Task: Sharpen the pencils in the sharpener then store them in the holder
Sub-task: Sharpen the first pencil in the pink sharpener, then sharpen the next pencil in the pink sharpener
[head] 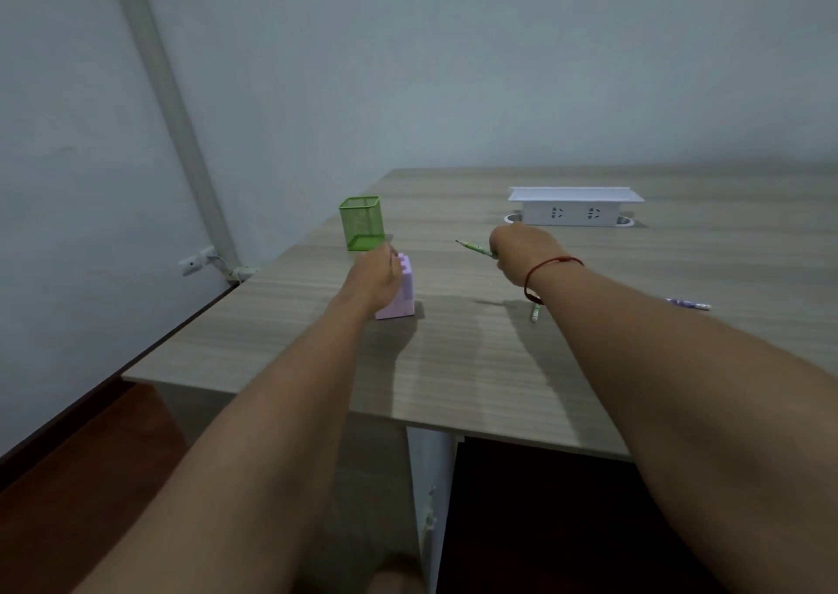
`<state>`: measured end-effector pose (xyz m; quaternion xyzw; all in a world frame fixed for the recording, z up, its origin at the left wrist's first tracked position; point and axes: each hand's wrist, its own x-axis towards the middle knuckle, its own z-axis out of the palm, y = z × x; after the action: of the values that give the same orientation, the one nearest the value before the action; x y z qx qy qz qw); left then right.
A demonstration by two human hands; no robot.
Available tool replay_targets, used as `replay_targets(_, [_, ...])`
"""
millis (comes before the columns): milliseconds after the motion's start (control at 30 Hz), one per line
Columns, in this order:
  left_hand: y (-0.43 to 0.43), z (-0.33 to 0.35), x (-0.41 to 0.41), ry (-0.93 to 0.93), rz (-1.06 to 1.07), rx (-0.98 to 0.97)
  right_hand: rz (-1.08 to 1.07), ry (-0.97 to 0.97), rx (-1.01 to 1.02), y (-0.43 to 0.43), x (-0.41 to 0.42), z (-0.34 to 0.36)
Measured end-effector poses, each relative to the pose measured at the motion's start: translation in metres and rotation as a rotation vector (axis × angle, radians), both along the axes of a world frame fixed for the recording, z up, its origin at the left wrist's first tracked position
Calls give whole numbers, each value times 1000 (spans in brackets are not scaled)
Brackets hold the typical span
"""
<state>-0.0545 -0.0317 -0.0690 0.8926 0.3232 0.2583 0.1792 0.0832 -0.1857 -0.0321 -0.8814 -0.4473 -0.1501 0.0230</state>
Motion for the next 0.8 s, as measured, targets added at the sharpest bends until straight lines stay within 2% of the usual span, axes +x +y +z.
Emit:
replay_targets(167, [-7,-3,4,-35,-41,-20,-15,73,86,-2,-2,0])
replay_targets(300, [-22,-5,19,-94,-91,-18,-67,300,186,1,-3,-8])
replay_targets(400, [-29,-5,32,-99,-144,-9,-133,389,238,-1,-4,-19])
replay_targets(633, [-27,-14,40,-152,-83,55,-200,380,146,-11,7,-43])
replay_targets(800, [-24,-14,43,-151,-70,54,-253,342,194,-17,13,-37])
